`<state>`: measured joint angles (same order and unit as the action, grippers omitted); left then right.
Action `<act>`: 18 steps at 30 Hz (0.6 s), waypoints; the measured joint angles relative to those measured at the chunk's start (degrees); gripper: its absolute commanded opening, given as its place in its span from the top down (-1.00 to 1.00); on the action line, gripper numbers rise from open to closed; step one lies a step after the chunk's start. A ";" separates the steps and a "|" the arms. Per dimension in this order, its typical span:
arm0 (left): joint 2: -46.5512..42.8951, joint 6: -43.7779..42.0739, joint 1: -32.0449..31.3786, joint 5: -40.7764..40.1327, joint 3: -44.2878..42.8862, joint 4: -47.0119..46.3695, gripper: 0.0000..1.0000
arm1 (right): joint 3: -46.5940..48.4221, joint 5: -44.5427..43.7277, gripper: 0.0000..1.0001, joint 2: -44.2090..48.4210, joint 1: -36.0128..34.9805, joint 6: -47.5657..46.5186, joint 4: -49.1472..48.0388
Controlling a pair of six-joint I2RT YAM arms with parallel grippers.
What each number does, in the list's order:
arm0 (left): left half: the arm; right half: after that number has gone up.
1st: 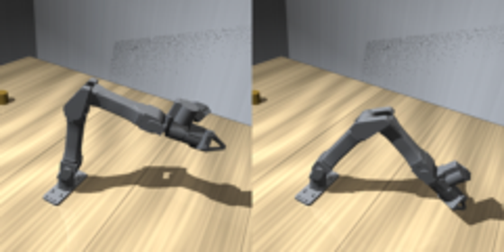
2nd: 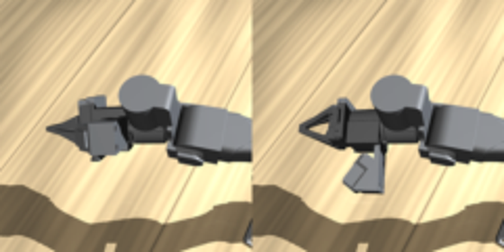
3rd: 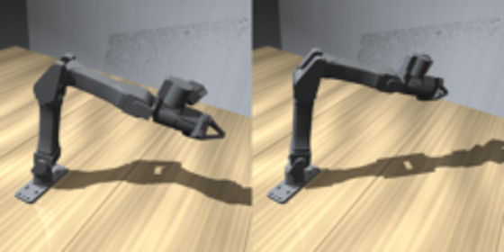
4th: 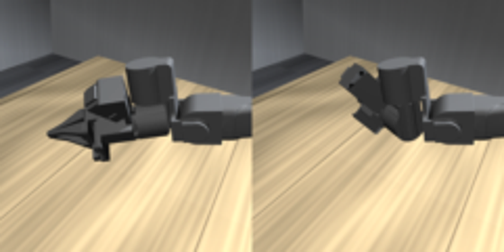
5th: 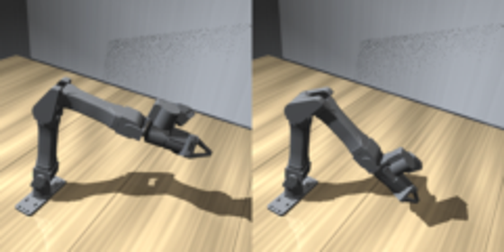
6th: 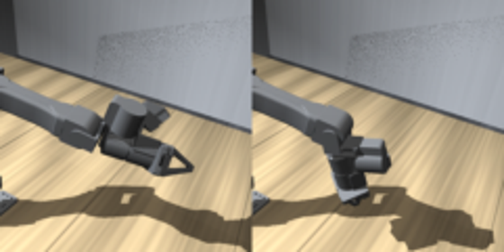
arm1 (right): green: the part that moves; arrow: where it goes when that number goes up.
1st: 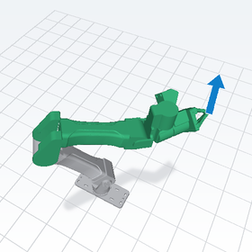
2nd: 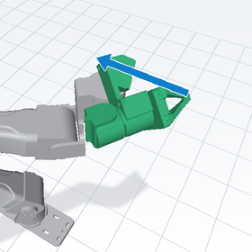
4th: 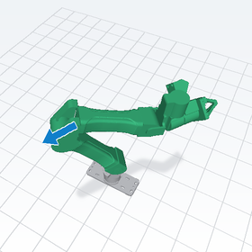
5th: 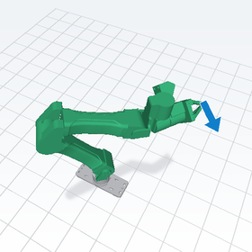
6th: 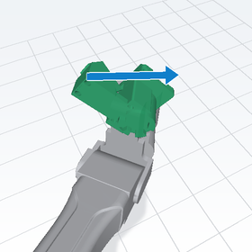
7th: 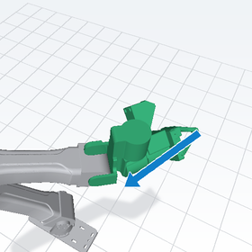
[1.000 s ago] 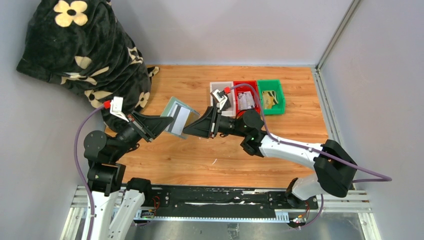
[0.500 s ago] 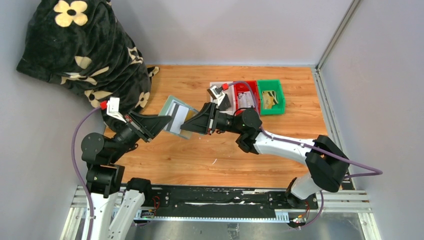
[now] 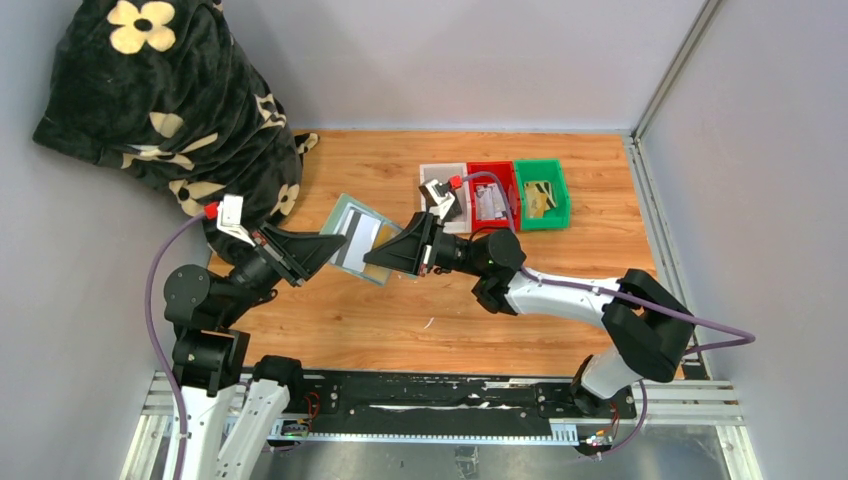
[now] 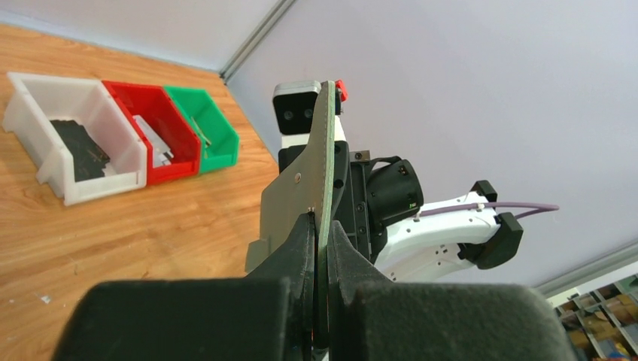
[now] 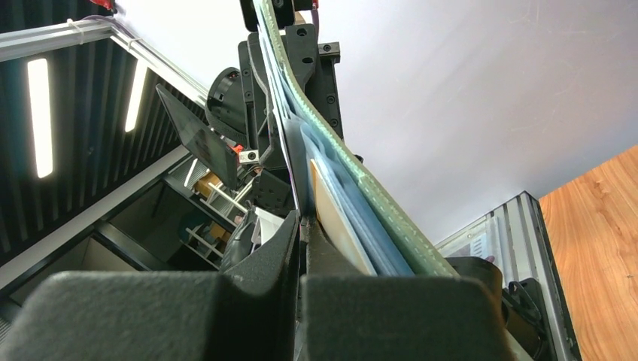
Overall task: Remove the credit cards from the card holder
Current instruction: Remove the credit card from the card holder.
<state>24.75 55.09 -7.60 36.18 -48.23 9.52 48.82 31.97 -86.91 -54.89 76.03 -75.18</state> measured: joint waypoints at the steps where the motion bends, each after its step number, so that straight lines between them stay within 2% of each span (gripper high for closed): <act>1: 0.00 0.00 -0.04 -0.02 0.00 0.42 0.98 | -0.59 -0.55 1.00 0.00 -0.17 -0.02 -0.44; 18: 0.00 0.39 -0.11 -1.90 0.00 2.56 0.99 | -2.51 -4.87 1.00 0.02 -1.64 -0.87 -2.05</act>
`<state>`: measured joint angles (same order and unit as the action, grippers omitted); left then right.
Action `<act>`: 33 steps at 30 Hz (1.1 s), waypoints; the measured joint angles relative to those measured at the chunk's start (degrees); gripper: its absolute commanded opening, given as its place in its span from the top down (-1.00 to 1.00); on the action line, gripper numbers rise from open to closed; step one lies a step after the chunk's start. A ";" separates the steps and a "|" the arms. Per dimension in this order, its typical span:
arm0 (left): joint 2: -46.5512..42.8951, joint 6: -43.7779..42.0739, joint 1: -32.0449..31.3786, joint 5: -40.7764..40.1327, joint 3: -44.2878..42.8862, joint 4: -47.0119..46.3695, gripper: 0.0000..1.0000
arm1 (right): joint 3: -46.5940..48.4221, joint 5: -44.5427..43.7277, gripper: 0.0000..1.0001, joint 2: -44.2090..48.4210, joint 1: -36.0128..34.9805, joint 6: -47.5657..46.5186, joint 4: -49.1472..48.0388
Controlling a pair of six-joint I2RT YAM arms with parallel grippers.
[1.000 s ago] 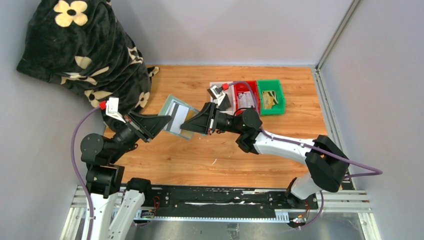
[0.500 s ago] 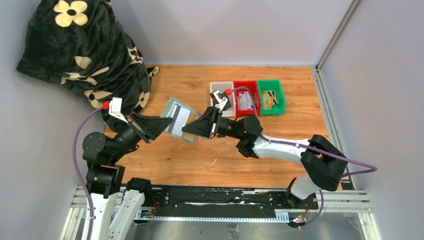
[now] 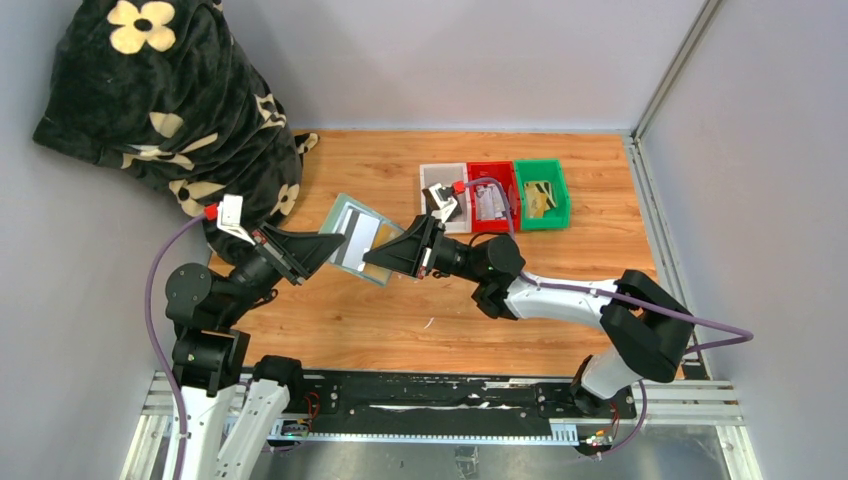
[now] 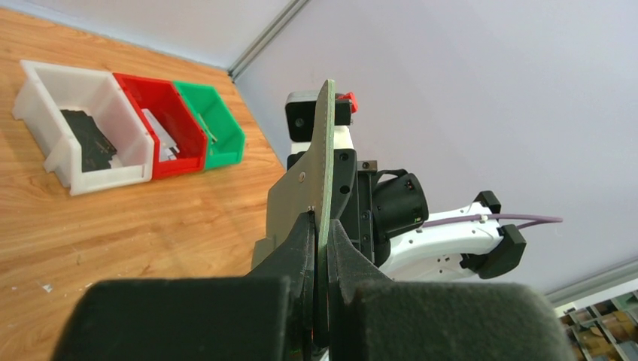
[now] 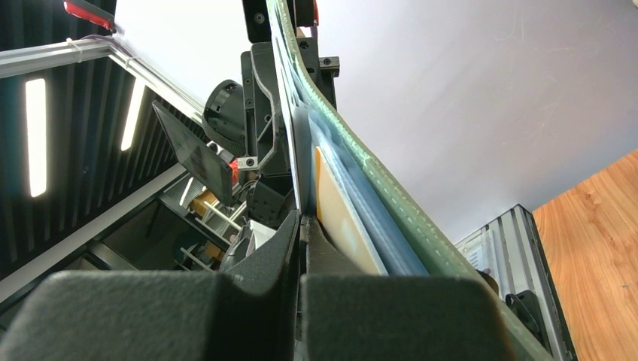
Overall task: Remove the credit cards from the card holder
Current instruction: Remove the credit card from the card holder.
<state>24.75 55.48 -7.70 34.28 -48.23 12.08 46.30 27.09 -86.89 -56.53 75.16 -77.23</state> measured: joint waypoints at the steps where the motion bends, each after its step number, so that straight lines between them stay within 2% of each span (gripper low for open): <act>1: 0.00 0.07 0.00 -0.04 0.00 -0.04 1.00 | 0.00 -0.31 1.00 -0.02 -0.11 -0.04 -0.17; 19: 0.00 0.90 0.00 0.48 0.00 -3.43 0.93 | 0.09 -2.25 1.00 -0.74 -1.40 -0.81 -3.76; 23: -0.02 1.14 0.00 0.46 0.00 -4.02 0.78 | 0.13 -2.93 1.00 -0.74 -1.73 -1.27 -4.17; 25: -0.02 1.27 0.00 0.44 0.00 -4.44 0.78 | 0.13 -3.26 1.00 -0.83 -2.01 -1.44 -4.52; 28: -0.02 1.79 0.00 0.48 0.02 -5.09 0.83 | 0.13 -3.41 1.00 -1.22 -2.84 -1.64 -5.18; 30: -0.02 1.95 0.00 0.57 0.11 -5.46 0.98 | 0.13 -3.48 1.00 -1.44 -3.28 -1.77 -5.31; 33: -0.04 2.14 0.00 0.61 0.20 -5.64 1.00 | 0.13 -3.61 1.00 -1.57 -3.48 -1.97 -5.44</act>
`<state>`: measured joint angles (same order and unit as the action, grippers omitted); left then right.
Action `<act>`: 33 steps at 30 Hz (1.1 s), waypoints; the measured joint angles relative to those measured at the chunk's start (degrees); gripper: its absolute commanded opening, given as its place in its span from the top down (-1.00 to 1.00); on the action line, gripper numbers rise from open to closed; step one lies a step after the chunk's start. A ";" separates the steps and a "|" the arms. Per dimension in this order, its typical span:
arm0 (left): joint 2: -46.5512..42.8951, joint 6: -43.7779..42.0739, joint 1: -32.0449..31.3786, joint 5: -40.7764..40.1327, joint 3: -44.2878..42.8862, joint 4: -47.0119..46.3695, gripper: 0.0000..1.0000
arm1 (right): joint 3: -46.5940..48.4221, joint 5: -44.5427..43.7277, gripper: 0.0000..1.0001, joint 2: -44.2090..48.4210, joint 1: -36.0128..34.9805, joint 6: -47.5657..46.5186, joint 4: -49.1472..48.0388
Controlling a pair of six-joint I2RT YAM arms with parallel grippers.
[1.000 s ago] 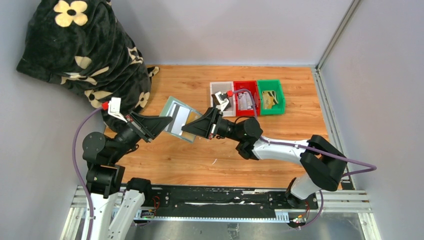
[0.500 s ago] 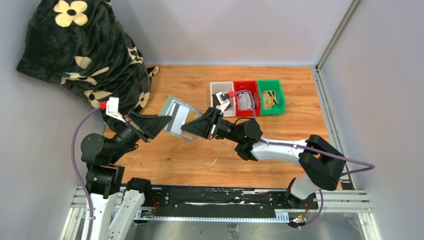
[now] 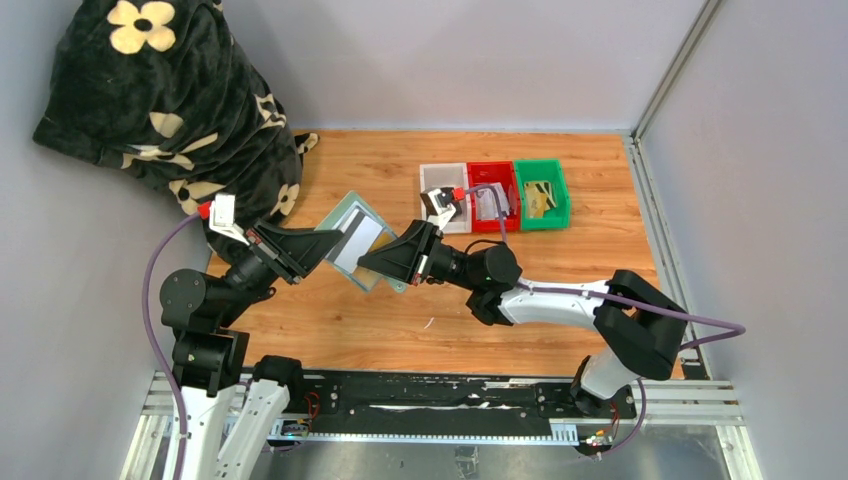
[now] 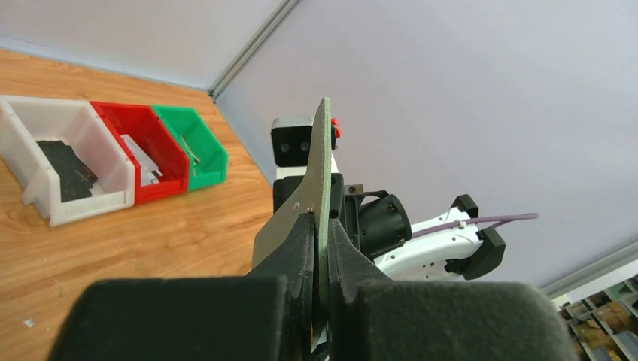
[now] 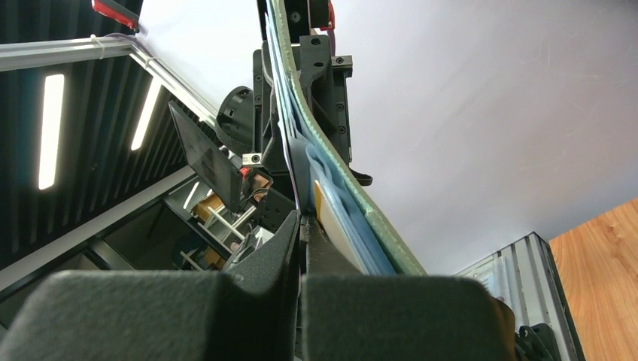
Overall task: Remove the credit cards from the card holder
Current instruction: Remove the credit card from the card holder.
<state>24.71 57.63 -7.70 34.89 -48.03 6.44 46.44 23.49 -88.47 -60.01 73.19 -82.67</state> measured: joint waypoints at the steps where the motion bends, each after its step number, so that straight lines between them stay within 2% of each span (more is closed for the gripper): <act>1: -0.04 0.00 0.00 -0.02 0.00 -0.02 1.00 | 0.00 -0.02 1.00 0.00 0.00 -0.11 0.00; 8: -0.09 0.00 0.00 -0.39 0.00 -0.17 1.00 | -0.11 -1.20 1.00 0.00 -0.33 -0.90 -0.37; 9: -0.11 -0.02 0.00 -0.44 0.00 -0.17 1.00 | -0.15 -1.42 0.93 0.00 -0.39 -1.07 -0.46; 12: -0.17 -0.57 0.00 -0.55 0.00 -0.15 1.00 | -0.17 -1.66 0.41 0.02 -0.55 -1.33 -0.31; 14: -0.26 -1.99 0.00 -1.03 -0.02 -0.22 1.00 | -0.17 -0.42 -0.08 0.37 -0.46 -1.90 0.92; 16: -0.42 -3.98 0.02 -1.33 -0.09 -0.07 1.00 | -0.17 1.77 -0.29 1.62 -0.02 -2.71 3.91; 21: -1.01 -10.49 0.00 -1.25 -0.76 2.14 1.00 | -0.02 9.35 -0.51 11.91 4.72 -11.17 21.27; 24: -1.22 -14.01 0.02 0.00 -1.55 3.89 1.00 | 2.71 10.14 -0.63 18.93 6.86 -20.61 35.39; 27: -1.25 -16.63 0.00 2.64 -1.81 4.52 1.00 | 9.29 9.29 -0.73 24.00 7.19 -32.35 50.60; 29: -1.25 -17.22 0.02 4.09 -1.81 4.79 1.00 | 12.37 9.27 -0.75 25.59 7.21 -38.45 56.00; 33: -1.01 -17.35 0.02 7.37 -1.81 5.03 1.00 | 15.58 11.10 -0.76 24.24 7.30 -45.64 60.67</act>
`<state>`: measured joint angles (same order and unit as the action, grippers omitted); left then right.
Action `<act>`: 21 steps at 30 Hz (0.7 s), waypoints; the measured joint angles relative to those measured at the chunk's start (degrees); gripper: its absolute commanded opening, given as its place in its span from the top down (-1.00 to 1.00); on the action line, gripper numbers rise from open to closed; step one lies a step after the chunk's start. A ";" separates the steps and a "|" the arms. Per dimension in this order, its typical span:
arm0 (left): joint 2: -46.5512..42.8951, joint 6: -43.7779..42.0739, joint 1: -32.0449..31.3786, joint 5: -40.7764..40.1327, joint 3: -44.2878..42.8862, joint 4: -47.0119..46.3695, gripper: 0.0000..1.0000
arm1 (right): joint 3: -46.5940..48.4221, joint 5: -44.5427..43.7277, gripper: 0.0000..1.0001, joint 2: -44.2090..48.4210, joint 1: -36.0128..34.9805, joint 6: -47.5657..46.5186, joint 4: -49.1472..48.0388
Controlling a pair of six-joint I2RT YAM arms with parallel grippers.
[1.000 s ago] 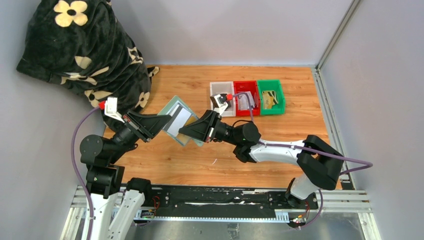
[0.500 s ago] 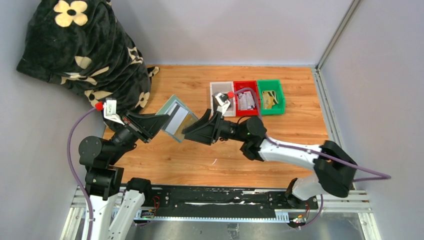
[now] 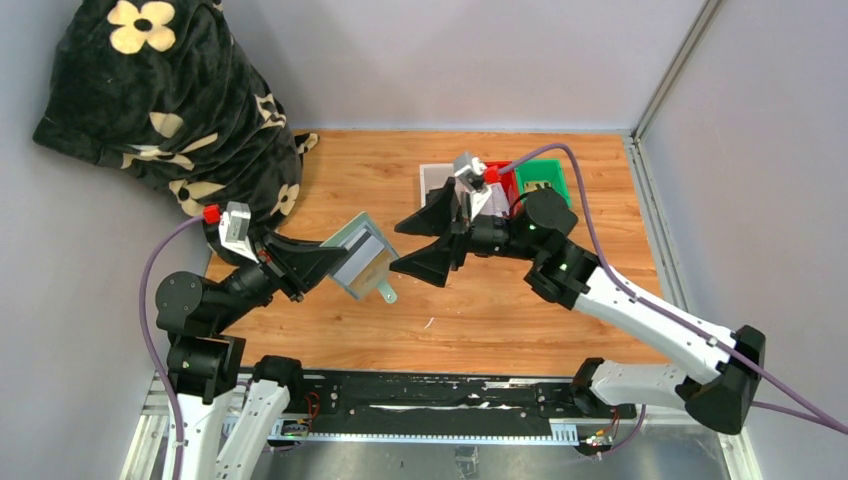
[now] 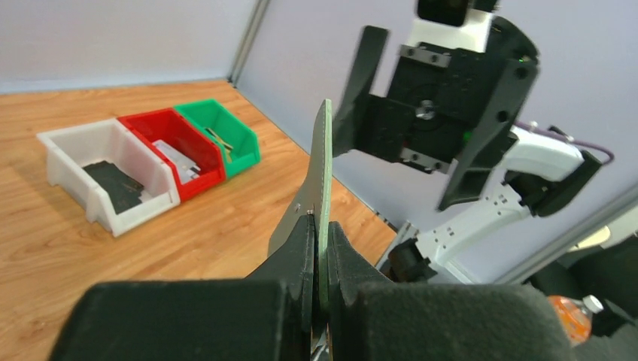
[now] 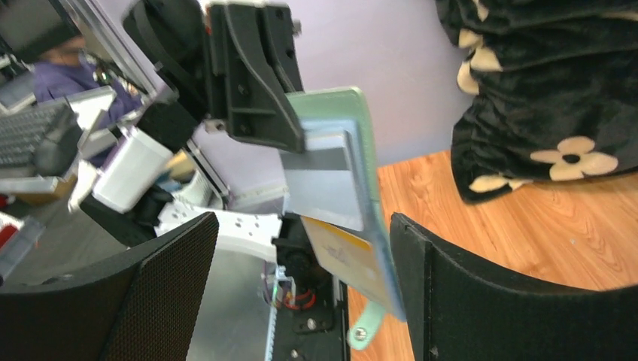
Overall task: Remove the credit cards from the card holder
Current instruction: Remove the credit card from the card holder.
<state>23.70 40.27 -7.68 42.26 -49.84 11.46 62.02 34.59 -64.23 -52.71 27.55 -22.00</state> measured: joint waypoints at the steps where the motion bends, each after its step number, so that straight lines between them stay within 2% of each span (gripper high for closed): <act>1: 0.09 0.22 0.00 0.98 0.00 -0.09 1.00 | 0.22 0.85 -0.76 -0.92 0.00 -1.20 0.44; 9: 0.48 3.63 -0.02 5.31 -0.09 -1.64 1.00 | 0.02 6.14 -0.76 -6.71 0.00 -3.93 0.02; 11: 0.52 4.83 0.00 5.77 -0.09 -2.56 1.00 | -0.74 7.50 -0.64 -7.06 0.00 -2.73 -3.06; 14: 0.55 6.01 0.00 6.23 -0.09 -3.54 1.00 | -2.21 10.67 -0.24 -7.93 0.00 0.85 -9.29; 15: 0.55 6.29 0.00 6.29 -0.09 -3.76 1.00 | -2.34 11.32 0.05 -8.17 0.00 1.46 -10.38; 18: 0.55 6.71 0.00 6.43 -0.07 -4.09 1.00 | -2.43 14.82 0.62 -9.77 0.00 4.98 -14.49; 20: 0.39 6.84 -0.02 6.69 0.24 -4.11 0.88 | -2.40 16.61 0.97 -10.58 0.04 7.39 -15.04; 21: 0.28 6.51 -0.02 6.71 0.46 -4.04 0.78 | -2.40 17.38 1.00 -10.80 0.24 7.93 -14.84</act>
<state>23.99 46.78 -7.70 48.97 -49.39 7.42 59.61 51.96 -75.02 -52.47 35.48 -36.84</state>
